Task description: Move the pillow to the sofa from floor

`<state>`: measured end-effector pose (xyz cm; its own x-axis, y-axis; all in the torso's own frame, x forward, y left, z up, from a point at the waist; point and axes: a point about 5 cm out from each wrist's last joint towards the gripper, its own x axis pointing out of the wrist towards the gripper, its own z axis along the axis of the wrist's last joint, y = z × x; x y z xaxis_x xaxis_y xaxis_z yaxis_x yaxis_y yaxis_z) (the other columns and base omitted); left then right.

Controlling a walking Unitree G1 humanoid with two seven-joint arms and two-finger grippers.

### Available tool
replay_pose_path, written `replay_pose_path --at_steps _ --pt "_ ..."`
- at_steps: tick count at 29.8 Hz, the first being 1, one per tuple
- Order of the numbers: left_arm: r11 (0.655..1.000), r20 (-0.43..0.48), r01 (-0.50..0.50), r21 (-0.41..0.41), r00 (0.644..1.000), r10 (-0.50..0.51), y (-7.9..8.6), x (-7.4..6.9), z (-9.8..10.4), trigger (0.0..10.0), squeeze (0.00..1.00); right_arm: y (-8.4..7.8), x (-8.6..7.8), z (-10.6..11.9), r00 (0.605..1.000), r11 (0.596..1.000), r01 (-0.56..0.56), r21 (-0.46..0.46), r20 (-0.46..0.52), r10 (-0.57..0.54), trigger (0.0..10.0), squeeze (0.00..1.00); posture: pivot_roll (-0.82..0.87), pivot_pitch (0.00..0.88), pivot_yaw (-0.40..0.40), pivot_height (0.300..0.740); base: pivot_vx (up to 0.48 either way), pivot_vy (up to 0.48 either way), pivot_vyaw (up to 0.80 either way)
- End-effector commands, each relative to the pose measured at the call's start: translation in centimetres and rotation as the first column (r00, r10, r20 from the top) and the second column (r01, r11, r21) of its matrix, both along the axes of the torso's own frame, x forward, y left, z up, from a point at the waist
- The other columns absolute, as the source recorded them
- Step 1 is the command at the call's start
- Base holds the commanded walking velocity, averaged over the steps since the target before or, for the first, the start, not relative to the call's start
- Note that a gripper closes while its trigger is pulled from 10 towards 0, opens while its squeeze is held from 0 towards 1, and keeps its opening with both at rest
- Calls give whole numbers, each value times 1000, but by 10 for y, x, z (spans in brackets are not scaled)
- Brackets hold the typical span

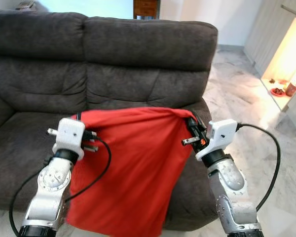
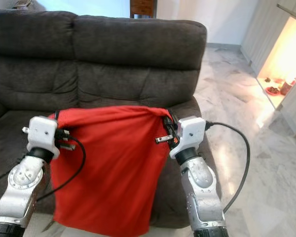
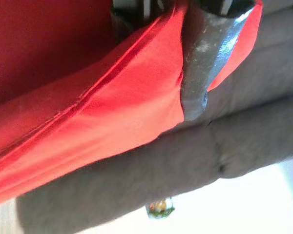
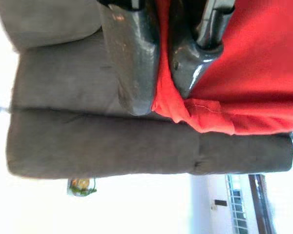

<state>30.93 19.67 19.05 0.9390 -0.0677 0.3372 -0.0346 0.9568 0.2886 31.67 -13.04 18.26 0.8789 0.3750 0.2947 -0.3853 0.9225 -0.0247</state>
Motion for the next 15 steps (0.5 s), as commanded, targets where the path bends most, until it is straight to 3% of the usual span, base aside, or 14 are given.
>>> replay_pose_path --at_steps 1,8,15 --pt "997 152 -69 -30 986 73 18 -5 38 10000 0 1 -3 26 994 999 -10 38 109 6 10000 0 64 77 -17 740 360 0 681" --pt "996 175 -76 -46 981 83 19 -6 48 10000 0 6 -8 27 993 998 -61 30 106 57 10000 0 65 78 -19 740 362 0 774" --pt "995 151 -86 -48 984 92 21 -6 44 10000 0 3 -5 24 997 998 -23 57 73 18 10000 0 71 76 -16 740 361 0 0"
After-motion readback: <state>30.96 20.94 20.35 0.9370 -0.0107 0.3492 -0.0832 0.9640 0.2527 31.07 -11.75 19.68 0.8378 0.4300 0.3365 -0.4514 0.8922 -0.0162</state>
